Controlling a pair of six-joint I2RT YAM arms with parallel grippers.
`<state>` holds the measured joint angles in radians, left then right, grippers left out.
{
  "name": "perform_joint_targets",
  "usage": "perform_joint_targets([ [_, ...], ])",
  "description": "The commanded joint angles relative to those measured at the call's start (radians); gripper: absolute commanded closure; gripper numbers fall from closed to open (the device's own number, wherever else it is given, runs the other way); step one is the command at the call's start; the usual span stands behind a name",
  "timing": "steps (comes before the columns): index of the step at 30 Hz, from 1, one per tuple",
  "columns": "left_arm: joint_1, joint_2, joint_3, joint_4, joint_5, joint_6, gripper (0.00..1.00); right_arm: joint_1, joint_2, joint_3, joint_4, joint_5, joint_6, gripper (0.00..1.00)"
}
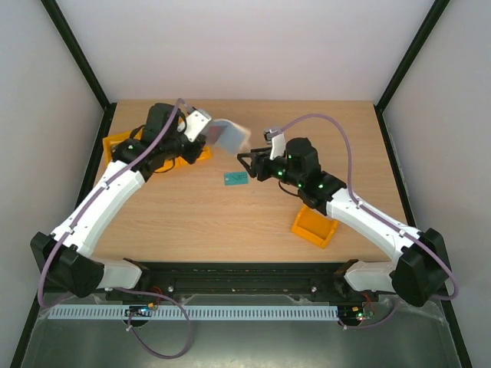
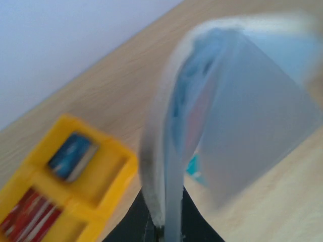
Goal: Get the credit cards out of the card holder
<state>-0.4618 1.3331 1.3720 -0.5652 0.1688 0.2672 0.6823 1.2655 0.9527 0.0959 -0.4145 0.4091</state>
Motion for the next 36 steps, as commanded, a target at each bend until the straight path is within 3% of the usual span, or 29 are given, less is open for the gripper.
perform_joint_targets([
  [1,0.063,0.003,0.012,-0.064,-0.143,0.008,0.98,-0.021,-0.028,0.028,-0.020,0.089,-0.022,0.44],
  [4,0.108,-0.012,0.035,-0.114,0.236,-0.010,0.98,-0.025,-0.022,0.028,-0.006,0.069,-0.020,0.39],
  [6,0.123,-0.016,0.046,-0.128,0.396,-0.024,0.98,-0.031,-0.021,0.030,-0.004,0.066,-0.023,0.37],
  [11,0.124,-0.004,0.038,-0.100,0.264,-0.064,0.98,-0.017,-0.023,0.034,0.067,-0.005,-0.005,0.40],
  [15,0.135,-0.009,0.044,-0.124,0.485,-0.036,0.98,0.036,0.018,0.047,0.187,-0.224,-0.002,0.48],
  [18,0.162,-0.024,0.073,-0.167,0.651,-0.003,0.98,0.032,0.019,0.048,0.230,-0.258,0.007,0.60],
  [22,0.175,-0.037,0.085,-0.187,0.606,0.001,0.98,0.020,-0.027,0.029,0.223,-0.165,0.006,0.61],
  [27,0.178,-0.038,0.096,-0.222,0.717,0.046,0.98,-0.005,-0.061,0.042,0.079,0.067,-0.005,0.54],
  [31,0.183,-0.044,0.108,-0.255,0.736,0.086,0.98,-0.053,-0.115,0.005,0.048,0.180,0.006,0.31],
  [33,0.188,-0.047,0.115,-0.287,0.800,0.132,0.98,-0.068,-0.130,-0.007,0.039,0.149,-0.035,0.20],
  [35,0.189,-0.047,0.124,-0.326,0.849,0.181,0.98,-0.083,-0.138,-0.009,0.043,0.035,-0.070,0.03],
  [36,0.190,-0.048,0.132,-0.348,0.870,0.197,0.98,-0.092,-0.137,-0.006,0.048,-0.049,-0.080,0.01],
])
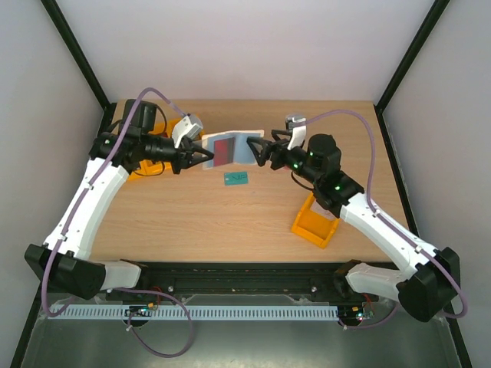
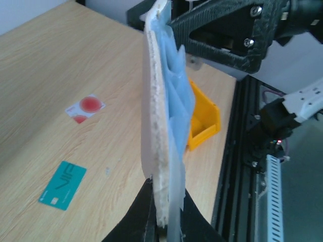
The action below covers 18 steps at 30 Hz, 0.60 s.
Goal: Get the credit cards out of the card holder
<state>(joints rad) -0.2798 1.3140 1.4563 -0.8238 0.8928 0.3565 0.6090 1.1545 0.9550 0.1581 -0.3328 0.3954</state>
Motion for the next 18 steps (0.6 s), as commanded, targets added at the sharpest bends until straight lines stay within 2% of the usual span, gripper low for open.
perform_joint_targets([
  [1,0.008,-0.028,0.056,-0.109,0.168,0.124,0.98,-0.025,-0.021,-0.002,-0.013,-0.228,-0.077,0.01],
  [3,0.008,-0.027,0.075,-0.158,0.213,0.178,0.98,-0.026,-0.005,0.014,-0.025,-0.348,-0.097,0.01],
  [7,0.011,-0.027,0.094,-0.242,0.284,0.290,0.98,-0.030,-0.003,0.005,0.012,-0.441,-0.088,0.01],
  [9,0.013,-0.027,0.092,-0.244,0.285,0.294,0.98,-0.031,-0.001,-0.008,0.077,-0.527,-0.055,0.19],
  [13,0.013,-0.029,0.074,-0.186,0.264,0.226,0.98,-0.031,0.014,-0.015,0.178,-0.605,0.034,0.75],
  [15,0.013,-0.029,0.057,-0.135,0.250,0.162,0.98,-0.031,0.024,-0.016,0.189,-0.604,0.056,0.96],
  [18,0.012,-0.028,0.041,-0.087,0.249,0.107,0.89,-0.031,0.037,-0.022,0.204,-0.611,0.074,0.98],
])
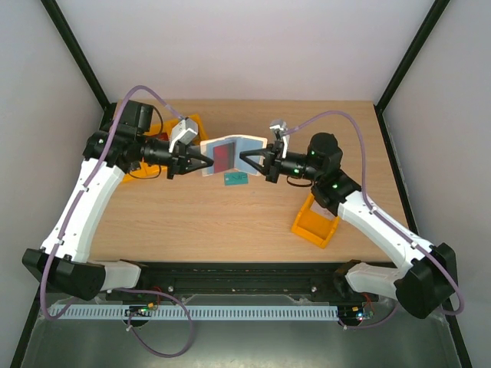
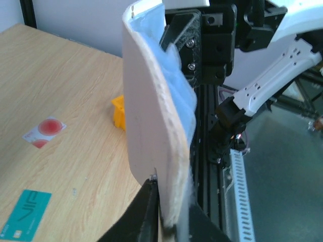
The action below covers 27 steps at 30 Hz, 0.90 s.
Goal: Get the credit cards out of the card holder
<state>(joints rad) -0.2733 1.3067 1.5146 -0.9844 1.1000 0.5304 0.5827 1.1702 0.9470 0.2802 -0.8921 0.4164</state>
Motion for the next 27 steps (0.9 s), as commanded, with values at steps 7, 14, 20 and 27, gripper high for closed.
perform_joint_targets([
  [7,0.006,-0.019,-0.069,0.214,-0.006,-0.213,0.79,-0.003,0.041,-0.030,0.215,-0.149,0.142,0.98],
  [14,-0.018,-0.006,-0.092,0.272,-0.038,-0.269,0.85,0.002,0.066,-0.023,0.244,-0.159,0.159,0.98],
  [20,-0.014,-0.012,-0.051,0.126,0.102,-0.102,0.57,-0.009,0.074,-0.011,0.159,-0.088,0.086,0.98],
  [27,0.058,-0.039,-0.011,0.035,0.089,0.022,0.44,-0.016,0.082,0.032,0.047,-0.134,0.021,0.98],
])
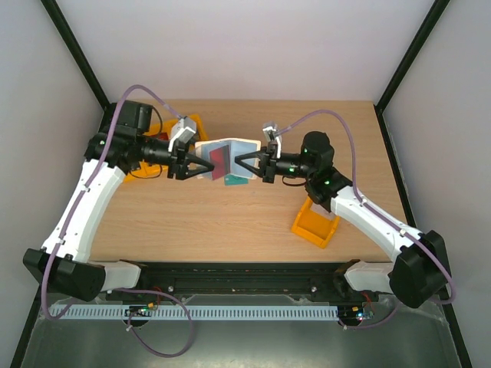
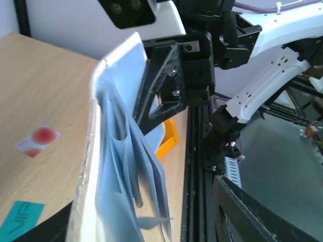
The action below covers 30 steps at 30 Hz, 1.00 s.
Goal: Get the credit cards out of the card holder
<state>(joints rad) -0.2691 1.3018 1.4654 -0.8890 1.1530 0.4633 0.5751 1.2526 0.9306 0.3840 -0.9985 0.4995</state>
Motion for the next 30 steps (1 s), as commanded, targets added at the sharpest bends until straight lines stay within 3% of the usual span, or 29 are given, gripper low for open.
perform_joint_targets([
  [1,0.068,-0.038,0.037,-0.060,0.038,0.091,0.44,-0.010,-0.005,0.049,-0.066,-0.026,-0.068,0.98],
  [4,0.085,-0.043,0.025,-0.068,0.047,0.108,0.49,-0.011,-0.013,0.045,-0.056,-0.037,-0.062,0.98],
  [9,0.085,-0.050,-0.002,-0.053,0.025,0.102,0.67,-0.011,-0.020,0.043,-0.048,-0.050,-0.053,0.98],
  [13,0.087,-0.053,-0.028,0.001,0.020,0.040,0.68,-0.011,-0.018,0.040,-0.027,-0.063,-0.034,0.98],
  [19,0.060,-0.043,-0.067,0.115,-0.075,-0.096,0.78,-0.011,-0.016,0.034,0.017,-0.095,0.017,0.98],
  [24,0.053,-0.040,-0.067,0.100,-0.041,-0.068,0.96,-0.011,-0.016,0.034,0.022,-0.100,0.023,0.98],
  [30,0.023,-0.032,-0.083,0.126,-0.026,-0.098,0.94,-0.008,-0.002,0.023,0.088,-0.101,0.079,0.98],
])
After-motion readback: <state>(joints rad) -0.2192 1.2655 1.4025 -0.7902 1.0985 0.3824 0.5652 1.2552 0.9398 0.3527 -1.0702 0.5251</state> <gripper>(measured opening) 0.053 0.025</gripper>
